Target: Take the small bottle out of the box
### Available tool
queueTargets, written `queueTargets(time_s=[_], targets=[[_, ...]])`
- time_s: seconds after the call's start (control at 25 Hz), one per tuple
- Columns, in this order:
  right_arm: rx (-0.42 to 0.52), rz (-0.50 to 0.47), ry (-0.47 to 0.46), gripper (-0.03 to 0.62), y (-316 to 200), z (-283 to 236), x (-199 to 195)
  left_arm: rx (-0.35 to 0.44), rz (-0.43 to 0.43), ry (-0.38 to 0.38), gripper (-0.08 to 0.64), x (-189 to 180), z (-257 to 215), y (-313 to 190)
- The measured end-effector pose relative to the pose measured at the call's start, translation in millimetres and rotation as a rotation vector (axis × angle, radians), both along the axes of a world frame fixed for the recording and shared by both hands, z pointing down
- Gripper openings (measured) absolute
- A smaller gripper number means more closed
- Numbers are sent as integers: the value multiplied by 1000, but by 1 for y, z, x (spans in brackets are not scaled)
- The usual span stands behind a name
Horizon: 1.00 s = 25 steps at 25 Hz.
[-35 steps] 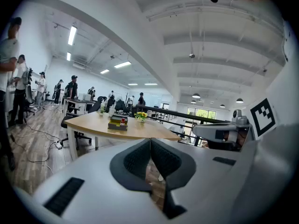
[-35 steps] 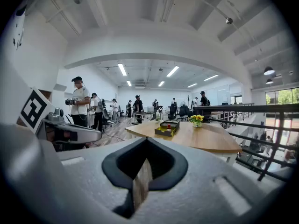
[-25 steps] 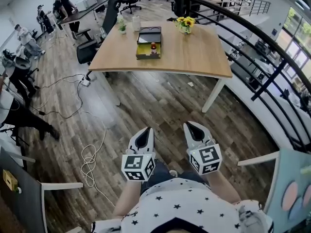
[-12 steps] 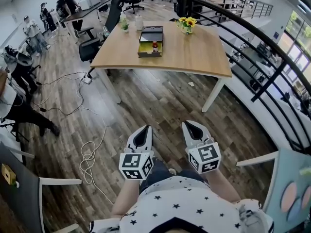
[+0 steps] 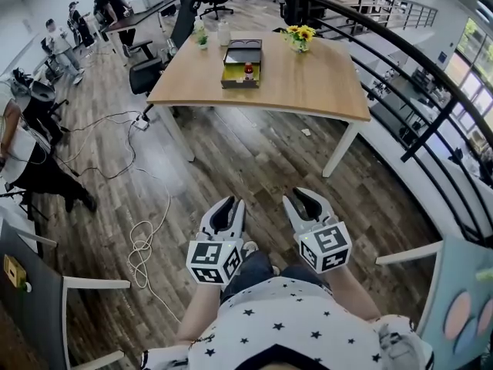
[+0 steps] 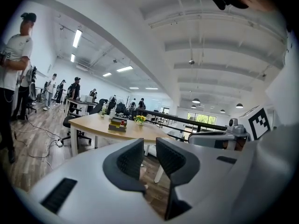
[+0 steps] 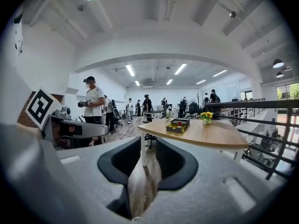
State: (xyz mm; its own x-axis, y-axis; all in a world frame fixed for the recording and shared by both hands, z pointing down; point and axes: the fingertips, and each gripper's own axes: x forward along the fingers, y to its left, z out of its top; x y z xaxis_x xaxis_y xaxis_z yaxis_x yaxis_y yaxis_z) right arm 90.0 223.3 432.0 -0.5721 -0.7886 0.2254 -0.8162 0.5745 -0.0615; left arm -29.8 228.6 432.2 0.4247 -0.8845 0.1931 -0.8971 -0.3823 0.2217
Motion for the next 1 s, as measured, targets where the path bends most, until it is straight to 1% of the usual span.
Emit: queueTargets(time_s=[0.28, 0.44, 0.56, 0.76, 1.0], targets=[[-24, -2, -8, 151, -9, 4, 0, -10, 19, 10, 121, 6, 1, -9], [-38, -8, -16, 178, -20, 8, 1, -14, 26, 18, 152, 10, 4, -19], [-41, -14, -17, 187, -33, 11, 1, -14, 26, 22, 174, 11, 6, -31], [-51, -22, -29, 195, -61, 12, -1, -13, 23, 35, 184, 9, 5, -58], [-44, -18, -20, 199, -113, 13, -1, -11, 21, 37, 196, 7, 8, -109]])
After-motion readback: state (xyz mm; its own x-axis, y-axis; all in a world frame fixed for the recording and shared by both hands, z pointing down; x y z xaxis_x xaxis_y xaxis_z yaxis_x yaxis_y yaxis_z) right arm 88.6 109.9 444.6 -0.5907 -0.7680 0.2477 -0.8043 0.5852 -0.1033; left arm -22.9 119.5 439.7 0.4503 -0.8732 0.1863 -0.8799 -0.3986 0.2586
